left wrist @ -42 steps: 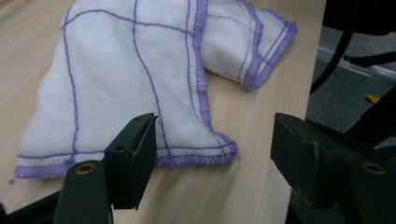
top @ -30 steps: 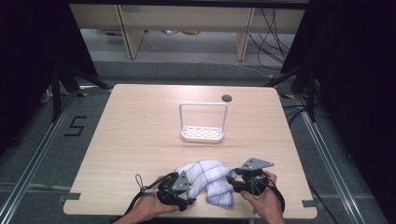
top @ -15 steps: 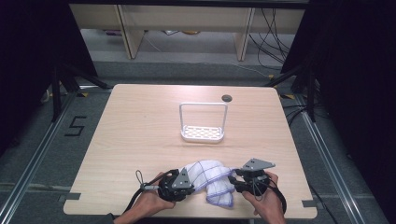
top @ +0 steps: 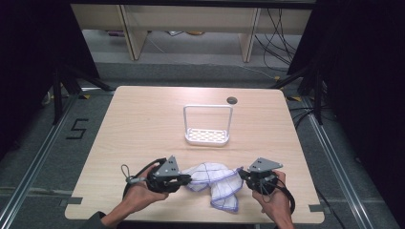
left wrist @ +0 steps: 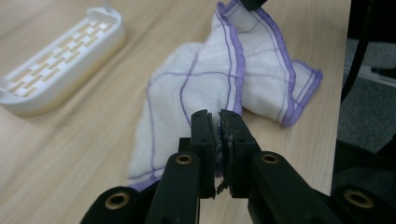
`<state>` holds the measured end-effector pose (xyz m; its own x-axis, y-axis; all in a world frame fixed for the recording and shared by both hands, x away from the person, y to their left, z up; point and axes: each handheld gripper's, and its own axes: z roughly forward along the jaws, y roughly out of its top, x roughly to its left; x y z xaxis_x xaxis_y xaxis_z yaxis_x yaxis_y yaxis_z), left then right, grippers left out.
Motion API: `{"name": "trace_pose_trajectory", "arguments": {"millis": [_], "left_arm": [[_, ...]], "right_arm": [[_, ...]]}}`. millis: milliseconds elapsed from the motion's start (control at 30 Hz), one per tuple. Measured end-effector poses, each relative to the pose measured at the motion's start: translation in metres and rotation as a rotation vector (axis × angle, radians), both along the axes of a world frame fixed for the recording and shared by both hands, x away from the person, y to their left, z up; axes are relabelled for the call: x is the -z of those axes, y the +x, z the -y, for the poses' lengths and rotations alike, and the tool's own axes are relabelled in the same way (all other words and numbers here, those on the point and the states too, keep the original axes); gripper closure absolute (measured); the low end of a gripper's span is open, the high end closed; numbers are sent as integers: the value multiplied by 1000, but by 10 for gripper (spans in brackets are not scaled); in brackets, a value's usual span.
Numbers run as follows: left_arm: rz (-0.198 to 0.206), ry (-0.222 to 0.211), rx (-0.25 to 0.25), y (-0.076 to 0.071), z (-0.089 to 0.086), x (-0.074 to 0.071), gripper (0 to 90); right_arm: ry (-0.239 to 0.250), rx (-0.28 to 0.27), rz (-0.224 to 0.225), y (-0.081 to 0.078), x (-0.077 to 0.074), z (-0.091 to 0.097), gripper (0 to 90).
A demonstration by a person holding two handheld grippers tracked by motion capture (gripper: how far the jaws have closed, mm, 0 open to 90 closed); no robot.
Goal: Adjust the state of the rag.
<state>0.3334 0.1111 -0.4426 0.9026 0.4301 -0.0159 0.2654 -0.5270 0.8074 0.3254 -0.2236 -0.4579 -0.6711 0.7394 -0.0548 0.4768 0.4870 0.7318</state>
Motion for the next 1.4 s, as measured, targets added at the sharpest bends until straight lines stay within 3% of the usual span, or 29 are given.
{"name": "trace_pose_trajectory", "arguments": {"millis": [33, 67, 233, 333, 467, 733, 833, 1133, 1167, 1200, 1267, 1300, 1400], "left_arm": [[1, -20, -7, 0, -3, -3, 842], [4, -26, -13, 1, -7, -9, 842], [11, -76, -31, 1, -25, -27, 842], [16, -90, -39, 1, -37, -37, 843], [17, -131, -52, -1, -50, -47, 842], [3, -158, -31, -11, -62, -58, 842], [-1, -182, -25, -14, -65, -62, 842], [41, -189, -9, -23, -69, -87, 840], [38, -200, -4, -24, -70, -90, 841], [35, -218, 2, -24, -71, -92, 841], [43, -222, 4, -27, -74, -98, 841], [43, -227, 5, -29, -76, -101, 841], [40, -244, 11, -30, -81, -108, 841]], "right_arm": [[18, 14, -9, -2, -5, 1, 896], [11, -2, 31, 0, -8, 3, 896], [68, 7, 74, -5, -38, 7, 897], [74, -2, 125, -6, -54, 9, 896], [98, -5, 148, -9, -69, 12, 897], [135, -16, 162, -22, -82, 15, 897], [136, -40, 187, -26, -88, 16, 896], [167, -68, 234, -47, -112, 12, 896], [169, -77, 236, -49, -114, 12, 897], [152, -84, 279, -49, -117, 13, 897], [181, -86, 252, -53, -121, 12, 897], [170, -93, 280, -54, -124, 13, 897], [178, -91, 289, -57, -129, 15, 897]]}}
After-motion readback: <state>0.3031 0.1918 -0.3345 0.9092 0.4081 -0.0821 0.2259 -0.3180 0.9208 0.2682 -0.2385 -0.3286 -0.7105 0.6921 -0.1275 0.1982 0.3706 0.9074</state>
